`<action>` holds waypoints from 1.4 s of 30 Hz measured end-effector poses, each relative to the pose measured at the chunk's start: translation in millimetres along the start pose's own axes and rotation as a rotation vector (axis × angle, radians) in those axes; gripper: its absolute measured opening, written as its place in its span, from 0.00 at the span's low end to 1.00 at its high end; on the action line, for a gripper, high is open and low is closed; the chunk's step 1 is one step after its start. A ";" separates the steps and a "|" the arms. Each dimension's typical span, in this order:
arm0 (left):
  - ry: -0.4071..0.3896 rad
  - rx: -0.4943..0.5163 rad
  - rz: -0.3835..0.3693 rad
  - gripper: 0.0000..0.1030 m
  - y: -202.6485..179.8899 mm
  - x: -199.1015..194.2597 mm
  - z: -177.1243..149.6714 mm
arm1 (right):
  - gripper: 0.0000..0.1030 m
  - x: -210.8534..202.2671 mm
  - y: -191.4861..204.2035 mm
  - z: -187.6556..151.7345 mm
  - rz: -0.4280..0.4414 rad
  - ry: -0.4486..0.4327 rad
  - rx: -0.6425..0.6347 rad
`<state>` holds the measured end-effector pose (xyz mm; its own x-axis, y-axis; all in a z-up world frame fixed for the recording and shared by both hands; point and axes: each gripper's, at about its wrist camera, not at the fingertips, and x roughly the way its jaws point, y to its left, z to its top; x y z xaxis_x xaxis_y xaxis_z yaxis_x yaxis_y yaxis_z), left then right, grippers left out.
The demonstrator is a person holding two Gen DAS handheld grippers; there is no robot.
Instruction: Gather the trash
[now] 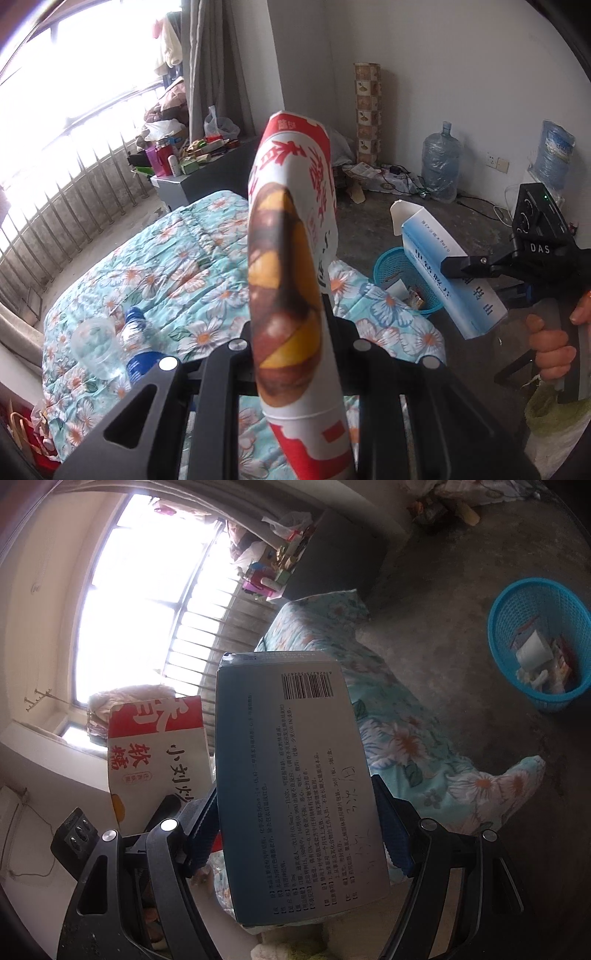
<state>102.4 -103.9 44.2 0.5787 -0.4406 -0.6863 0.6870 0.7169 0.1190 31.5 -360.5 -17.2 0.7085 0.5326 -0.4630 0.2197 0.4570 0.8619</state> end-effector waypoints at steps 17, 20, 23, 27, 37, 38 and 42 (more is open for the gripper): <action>0.290 0.059 -0.342 0.23 -142.5 215.4 102.9 | 0.69 -108.4 -138.3 60.2 -0.129 -0.328 0.377; 0.380 0.047 -0.359 0.23 -169.6 269.5 104.4 | 0.69 -95.4 -168.9 72.7 -0.128 -0.320 0.455; 0.427 0.045 -0.370 0.24 -194.1 312.8 103.8 | 0.69 -76.2 -200.0 86.3 -0.133 -0.303 0.535; 0.508 0.039 -0.374 0.30 -215.2 360.8 102.8 | 0.71 -59.0 -232.4 102.5 -0.150 -0.313 0.621; 0.565 -0.140 -0.391 0.74 -215.3 415.8 93.4 | 0.88 -27.4 -306.7 112.8 -0.169 -0.361 0.850; 0.558 -0.156 -0.400 0.74 -212.5 413.5 94.3 | 0.88 -27.9 -307.0 109.1 -0.168 -0.363 0.852; 0.485 -0.181 -0.411 0.74 -199.4 389.3 107.6 | 0.88 -39.5 -297.5 97.7 -0.203 -0.380 0.792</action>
<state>238.0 -476.5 -169.4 -0.0076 -0.4348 -0.9005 0.7006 0.6402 -0.3151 3.6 -587.1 -235.2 0.7486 0.1593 -0.6436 0.6630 -0.1827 0.7259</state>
